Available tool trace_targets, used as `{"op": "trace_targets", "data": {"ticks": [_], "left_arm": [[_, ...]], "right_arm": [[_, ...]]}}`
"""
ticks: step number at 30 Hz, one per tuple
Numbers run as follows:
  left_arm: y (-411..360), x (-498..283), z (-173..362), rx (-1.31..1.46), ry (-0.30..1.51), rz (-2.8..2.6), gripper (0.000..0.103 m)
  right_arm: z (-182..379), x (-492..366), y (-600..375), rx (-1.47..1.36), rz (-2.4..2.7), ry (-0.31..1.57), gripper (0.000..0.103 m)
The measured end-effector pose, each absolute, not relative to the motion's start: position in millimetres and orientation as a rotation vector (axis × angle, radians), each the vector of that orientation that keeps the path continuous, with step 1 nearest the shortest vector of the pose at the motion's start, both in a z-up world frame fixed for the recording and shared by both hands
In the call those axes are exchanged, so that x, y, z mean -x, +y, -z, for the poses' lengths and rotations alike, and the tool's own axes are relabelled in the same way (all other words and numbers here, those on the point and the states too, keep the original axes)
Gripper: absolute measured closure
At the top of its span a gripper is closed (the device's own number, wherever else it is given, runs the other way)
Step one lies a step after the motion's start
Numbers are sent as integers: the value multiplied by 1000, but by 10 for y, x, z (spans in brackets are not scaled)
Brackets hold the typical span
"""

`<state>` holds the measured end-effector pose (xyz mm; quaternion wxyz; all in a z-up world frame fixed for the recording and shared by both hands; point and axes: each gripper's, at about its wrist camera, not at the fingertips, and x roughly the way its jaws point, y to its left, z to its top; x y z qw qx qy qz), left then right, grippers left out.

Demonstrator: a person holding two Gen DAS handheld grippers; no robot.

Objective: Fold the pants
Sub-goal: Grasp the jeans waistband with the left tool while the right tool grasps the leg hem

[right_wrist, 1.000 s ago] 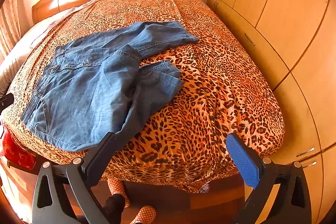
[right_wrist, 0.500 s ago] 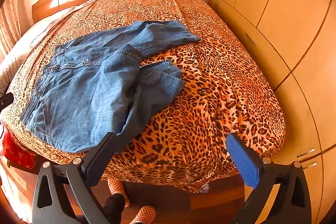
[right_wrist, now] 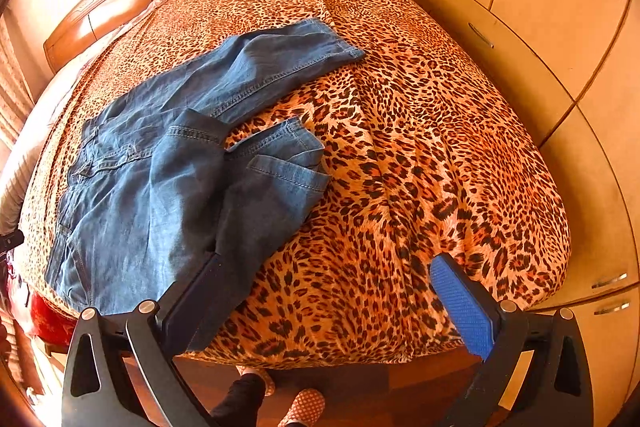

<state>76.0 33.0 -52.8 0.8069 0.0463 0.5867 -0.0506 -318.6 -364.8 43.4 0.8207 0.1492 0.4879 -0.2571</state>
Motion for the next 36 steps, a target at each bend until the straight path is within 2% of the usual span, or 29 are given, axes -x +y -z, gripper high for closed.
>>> {"op": "trace_targets", "data": {"ticks": [9, 20, 26, 28, 29, 30, 31, 32, 33, 34, 35, 36], "left_arm": [[90, -1359, 890, -133, 1430, 227, 0], [-324, -1498, 1092, -318, 1457, 390, 0], [-450, -1571, 1359, -298, 1590, 476, 0], [-465, -1540, 1450, -259, 1656, 497, 14], [-474, -1516, 1433, -274, 1637, 485, 16], [-481, -1500, 1402, -293, 1611, 472, 25], [-483, -1478, 1375, -319, 1590, 453, 40], [-477, -1466, 1356, -333, 1580, 430, 45], [-429, -1453, 1307, -308, 1582, 419, 54], [-409, -1446, 1264, -266, 1591, 413, 77], [-384, -1422, 1215, -215, 1612, 430, 87], [-380, -1398, 1154, -199, 1613, 424, 90]], "right_arm": [[-29, 2574, -4083, -433, 555, 1130, 0], [338, 2202, -4198, -543, 566, 1205, 0], [440, 2146, -4059, -523, 461, 1260, 1], [464, 2119, -4007, -484, 432, 1279, 2], [474, 2109, -3991, -476, 414, 1281, 9], [483, 2106, -3980, -476, 393, 1281, 14], [501, 2094, -3976, -478, 372, 1285, 28], [521, 2080, -3976, -474, 358, 1289, 46], [545, 2064, -3979, -468, 347, 1295, 56], [563, 2055, -3991, -462, 343, 1299, 69], [560, 2061, -4020, -466, 339, 1292, 83], [538, 2085, -4052, -481, 337, 1280, 90]]}}
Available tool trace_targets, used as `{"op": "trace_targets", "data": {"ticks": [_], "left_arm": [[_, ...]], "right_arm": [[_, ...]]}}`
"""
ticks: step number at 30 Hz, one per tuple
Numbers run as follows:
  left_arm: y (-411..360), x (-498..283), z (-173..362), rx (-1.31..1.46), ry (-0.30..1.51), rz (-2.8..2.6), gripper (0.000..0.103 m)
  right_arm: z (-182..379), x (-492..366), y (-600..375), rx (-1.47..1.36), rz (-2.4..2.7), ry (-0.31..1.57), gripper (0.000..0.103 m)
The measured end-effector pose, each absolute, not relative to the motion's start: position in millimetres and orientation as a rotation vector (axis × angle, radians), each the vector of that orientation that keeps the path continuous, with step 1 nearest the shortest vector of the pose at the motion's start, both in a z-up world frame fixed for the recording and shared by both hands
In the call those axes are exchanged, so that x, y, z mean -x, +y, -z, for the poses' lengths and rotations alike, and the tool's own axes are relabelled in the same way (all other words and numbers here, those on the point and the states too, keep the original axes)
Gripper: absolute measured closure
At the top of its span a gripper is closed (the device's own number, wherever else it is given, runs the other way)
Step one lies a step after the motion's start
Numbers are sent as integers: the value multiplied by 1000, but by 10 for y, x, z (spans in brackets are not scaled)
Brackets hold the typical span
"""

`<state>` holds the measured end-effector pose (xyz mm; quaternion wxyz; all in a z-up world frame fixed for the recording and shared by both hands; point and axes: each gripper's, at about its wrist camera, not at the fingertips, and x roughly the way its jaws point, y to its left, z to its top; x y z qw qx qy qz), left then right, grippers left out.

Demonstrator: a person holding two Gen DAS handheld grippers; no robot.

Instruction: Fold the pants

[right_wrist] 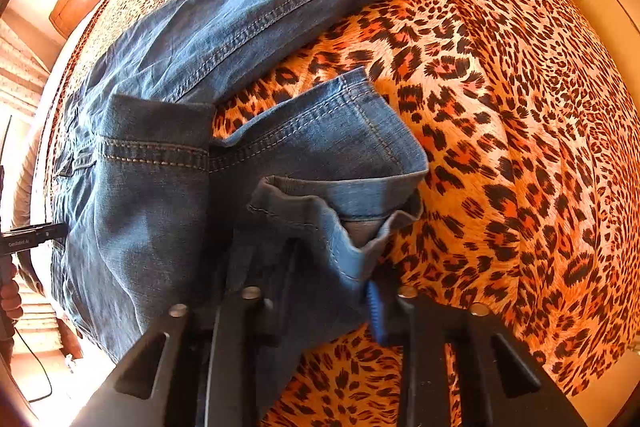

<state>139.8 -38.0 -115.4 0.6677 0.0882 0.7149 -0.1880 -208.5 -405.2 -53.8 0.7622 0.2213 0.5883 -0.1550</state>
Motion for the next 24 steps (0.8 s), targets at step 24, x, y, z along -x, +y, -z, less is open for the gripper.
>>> {"op": "trace_targets", "data": {"ticks": [24], "left_arm": [[-433, -604, -269, -107, 1558, 217, 89]], "right_arm": [[242, 4024, -5453, -922, 539, 1130, 64]]}}
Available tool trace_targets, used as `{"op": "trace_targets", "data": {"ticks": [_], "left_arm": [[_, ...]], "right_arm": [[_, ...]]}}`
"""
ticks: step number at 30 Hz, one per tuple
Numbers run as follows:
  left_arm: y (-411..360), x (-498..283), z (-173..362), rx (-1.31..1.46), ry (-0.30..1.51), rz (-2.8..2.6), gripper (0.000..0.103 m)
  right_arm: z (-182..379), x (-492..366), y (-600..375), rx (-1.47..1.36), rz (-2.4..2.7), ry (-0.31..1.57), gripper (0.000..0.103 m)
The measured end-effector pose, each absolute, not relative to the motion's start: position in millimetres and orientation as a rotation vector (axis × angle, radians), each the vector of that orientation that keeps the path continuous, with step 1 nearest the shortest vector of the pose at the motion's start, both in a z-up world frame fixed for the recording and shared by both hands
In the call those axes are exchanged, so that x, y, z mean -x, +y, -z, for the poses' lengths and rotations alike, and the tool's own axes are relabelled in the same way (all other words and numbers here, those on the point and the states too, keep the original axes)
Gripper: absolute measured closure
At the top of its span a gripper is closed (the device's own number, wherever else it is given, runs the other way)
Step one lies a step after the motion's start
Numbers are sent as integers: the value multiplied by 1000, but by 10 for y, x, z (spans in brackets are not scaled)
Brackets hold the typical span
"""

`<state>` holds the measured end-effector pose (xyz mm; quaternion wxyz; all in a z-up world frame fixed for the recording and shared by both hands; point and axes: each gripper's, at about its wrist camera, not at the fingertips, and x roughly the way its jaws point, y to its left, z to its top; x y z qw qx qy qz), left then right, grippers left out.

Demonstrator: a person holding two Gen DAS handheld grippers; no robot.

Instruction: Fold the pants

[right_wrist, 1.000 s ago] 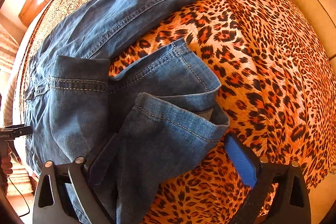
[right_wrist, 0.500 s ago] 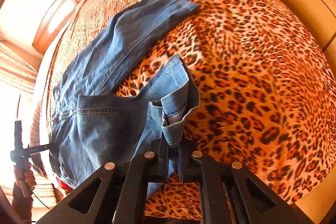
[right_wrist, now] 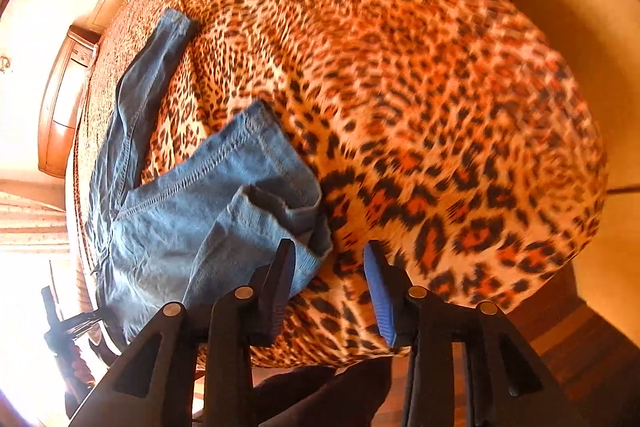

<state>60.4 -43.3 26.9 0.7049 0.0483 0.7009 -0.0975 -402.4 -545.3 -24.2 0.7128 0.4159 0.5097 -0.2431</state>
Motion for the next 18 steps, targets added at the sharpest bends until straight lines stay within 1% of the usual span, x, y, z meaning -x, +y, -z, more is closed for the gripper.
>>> {"op": "trace_targets", "data": {"ticks": [3, 5, 6, 8, 9, 10, 11, 12, 14, 16, 18], "left_arm": [[-395, -779, -593, -45, 1507, 202, 88], [-394, -983, -748, -2, 1499, 174, 88], [-390, -1086, -806, 36, 1497, 174, 87], [-365, -1325, -822, 107, 1497, 184, 79], [-364, -1467, -759, 140, 1502, 180, 69], [-311, -1603, -599, 171, 1503, 169, 63], [-318, -1705, -589, 200, 1508, 164, 62], [-238, -1791, -250, 220, 1514, 155, 61], [-261, -1941, -68, 264, 1544, 133, 61], [-197, -2179, 236, 331, 1569, 129, 61], [-135, -2306, 343, 369, 1582, 118, 62]], "right_arm": [[-82, 3812, -5664, -791, 549, 1083, 60], [-232, 3533, -5802, -762, 519, 1042, 55], [-285, 3373, -5842, -760, 507, 1025, 54], [-360, 3003, -5891, -782, 452, 983, 54], [-391, 2808, -5895, -788, 426, 962, 54], [-400, 2575, -5882, -789, 400, 951, 51], [-402, 2351, -5871, -786, 371, 949, 49], [-406, 2117, -5859, -776, 343, 954, 49], [-390, 1643, -5848, -741, 304, 982, 49], [-357, 1168, -5860, -699, 291, 1018, 49], [-297, 735, -5895, -678, 275, 1045, 48]]}}
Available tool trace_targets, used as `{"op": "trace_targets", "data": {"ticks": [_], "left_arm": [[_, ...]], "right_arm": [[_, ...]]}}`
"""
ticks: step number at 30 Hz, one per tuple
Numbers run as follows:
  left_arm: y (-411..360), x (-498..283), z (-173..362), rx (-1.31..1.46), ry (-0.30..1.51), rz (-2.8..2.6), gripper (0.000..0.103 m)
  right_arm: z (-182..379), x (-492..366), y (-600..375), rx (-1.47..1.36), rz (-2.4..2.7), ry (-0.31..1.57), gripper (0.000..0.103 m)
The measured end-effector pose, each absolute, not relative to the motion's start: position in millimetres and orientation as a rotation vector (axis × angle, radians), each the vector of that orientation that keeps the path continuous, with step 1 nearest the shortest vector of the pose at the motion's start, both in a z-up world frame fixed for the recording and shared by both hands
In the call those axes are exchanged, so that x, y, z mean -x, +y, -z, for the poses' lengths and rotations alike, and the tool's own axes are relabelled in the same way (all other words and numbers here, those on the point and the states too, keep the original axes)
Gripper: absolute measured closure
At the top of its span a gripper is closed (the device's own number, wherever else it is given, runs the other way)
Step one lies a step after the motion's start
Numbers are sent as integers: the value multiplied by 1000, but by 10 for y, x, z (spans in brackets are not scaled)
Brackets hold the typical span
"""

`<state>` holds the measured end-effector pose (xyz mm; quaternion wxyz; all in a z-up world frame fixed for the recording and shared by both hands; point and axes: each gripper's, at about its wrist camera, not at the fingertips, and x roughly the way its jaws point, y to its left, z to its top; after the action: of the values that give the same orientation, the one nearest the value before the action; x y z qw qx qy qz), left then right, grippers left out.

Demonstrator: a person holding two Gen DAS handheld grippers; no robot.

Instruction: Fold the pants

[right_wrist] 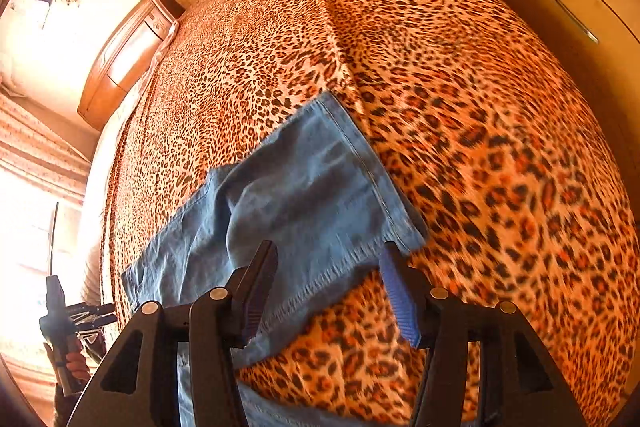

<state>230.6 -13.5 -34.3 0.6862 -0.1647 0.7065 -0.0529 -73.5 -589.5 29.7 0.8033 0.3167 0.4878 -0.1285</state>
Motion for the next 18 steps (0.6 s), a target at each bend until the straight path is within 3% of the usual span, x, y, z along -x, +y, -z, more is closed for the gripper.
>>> {"op": "trace_targets", "data": {"ticks": [2, 12, 15, 17, 18], "left_arm": [[-55, -2462, 441, 384, 1578, 91, 62], [210, -2973, 880, 509, 1615, 51, 61], [89, -2995, 959, 501, 1615, 82, 56], [-22, -3008, 957, 457, 1607, 109, 57], [-79, -3006, 913, 418, 1589, 113, 63]], "right_arm": [[-186, 366, -5967, -664, 281, 1079, 42], [399, -698, -6238, -588, 378, 1205, 41], [515, -841, -6245, -597, 355, 1228, 35], [585, -930, -6220, -575, 346, 1257, 31], [592, -961, -6186, -539, 340, 1263, 31]]}}
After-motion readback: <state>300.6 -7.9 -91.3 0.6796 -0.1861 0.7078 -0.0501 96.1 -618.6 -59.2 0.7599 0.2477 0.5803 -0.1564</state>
